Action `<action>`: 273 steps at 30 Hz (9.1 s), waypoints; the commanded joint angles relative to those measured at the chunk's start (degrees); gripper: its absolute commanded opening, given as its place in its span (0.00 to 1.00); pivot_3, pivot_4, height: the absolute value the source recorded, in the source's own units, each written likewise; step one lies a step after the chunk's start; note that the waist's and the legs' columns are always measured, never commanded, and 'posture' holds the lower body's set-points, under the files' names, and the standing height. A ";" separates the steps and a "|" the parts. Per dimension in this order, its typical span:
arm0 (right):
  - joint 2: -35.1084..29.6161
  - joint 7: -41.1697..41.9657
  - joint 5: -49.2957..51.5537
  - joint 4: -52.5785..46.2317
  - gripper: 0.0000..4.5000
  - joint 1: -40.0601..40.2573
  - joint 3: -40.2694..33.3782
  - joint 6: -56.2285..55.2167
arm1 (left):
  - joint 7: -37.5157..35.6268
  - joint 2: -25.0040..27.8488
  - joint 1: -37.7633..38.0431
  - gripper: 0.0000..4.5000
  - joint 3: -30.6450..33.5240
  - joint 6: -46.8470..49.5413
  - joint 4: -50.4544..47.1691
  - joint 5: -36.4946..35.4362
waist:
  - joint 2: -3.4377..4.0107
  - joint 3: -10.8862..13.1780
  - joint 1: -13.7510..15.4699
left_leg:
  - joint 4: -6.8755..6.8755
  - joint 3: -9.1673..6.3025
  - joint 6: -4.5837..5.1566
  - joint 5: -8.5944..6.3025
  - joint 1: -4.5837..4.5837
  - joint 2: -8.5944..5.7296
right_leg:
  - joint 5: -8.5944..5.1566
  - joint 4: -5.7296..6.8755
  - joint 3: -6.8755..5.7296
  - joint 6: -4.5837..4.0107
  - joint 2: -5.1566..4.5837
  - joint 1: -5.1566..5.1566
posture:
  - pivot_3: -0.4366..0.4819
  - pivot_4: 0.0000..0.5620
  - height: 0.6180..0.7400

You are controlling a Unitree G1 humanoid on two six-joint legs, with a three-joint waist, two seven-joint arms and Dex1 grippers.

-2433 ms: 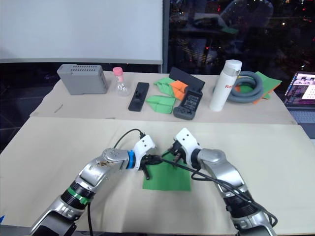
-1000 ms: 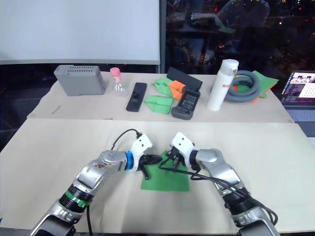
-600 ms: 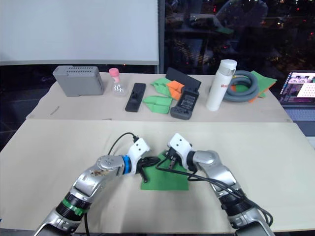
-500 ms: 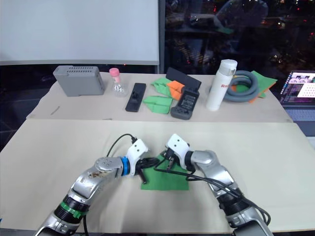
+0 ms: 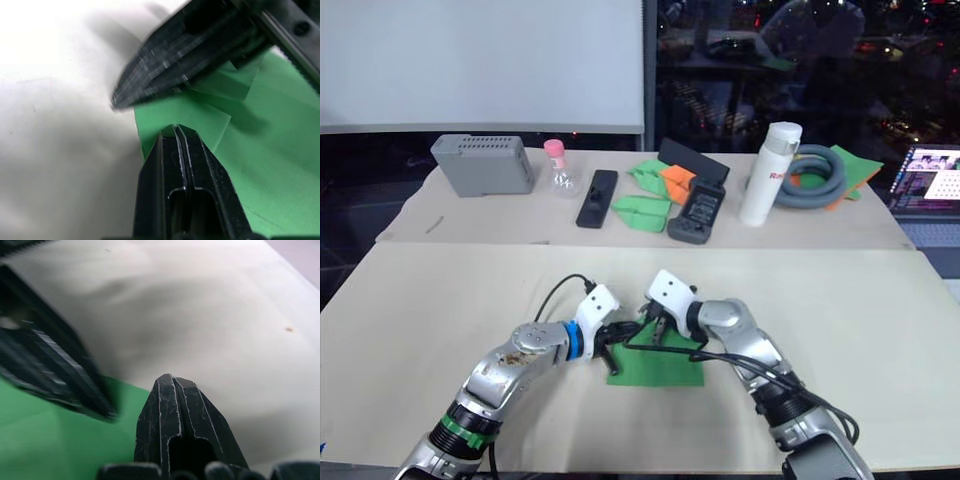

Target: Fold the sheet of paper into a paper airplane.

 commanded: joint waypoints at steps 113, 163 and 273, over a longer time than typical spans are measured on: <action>-24.55 5.96 7.54 -23.40 0.16 24.23 -17.94 -2.92 | -11.09 -3.07 -2.66 0.00 -2.72 -14.61 15.22 3.26 | 0.04 0.03 1.06 | 0.09 0.19 0.13 -0.05 -0.16 0.10 | -0.01 -0.27 0.15 0.03 0.71 0.00 | 0.48 0.27 1.00; -26.05 13.52 26.63 -36.87 0.01 36.52 -19.78 14.40 | -10.29 -3.10 -3.26 0.00 -4.03 -14.89 16.08 4.79 | 0.02 0.01 1.36 | 0.17 0.01 0.13 -0.06 -0.14 0.11 | 0.01 -0.29 0.15 0.05 0.07 0.18 | 0.48 0.27 1.00; -0.37 4.63 26.35 -15.10 0.01 28.31 -19.90 -5.92 | -8.55 -4.53 -6.44 0.00 11.70 -3.81 4.44 -10.88 | 0.07 0.05 1.34 | 0.07 0.06 0.17 -0.09 -0.40 -0.10 | -0.02 -0.29 -0.03 0.18 0.12 -0.14 | 0.48 0.27 1.00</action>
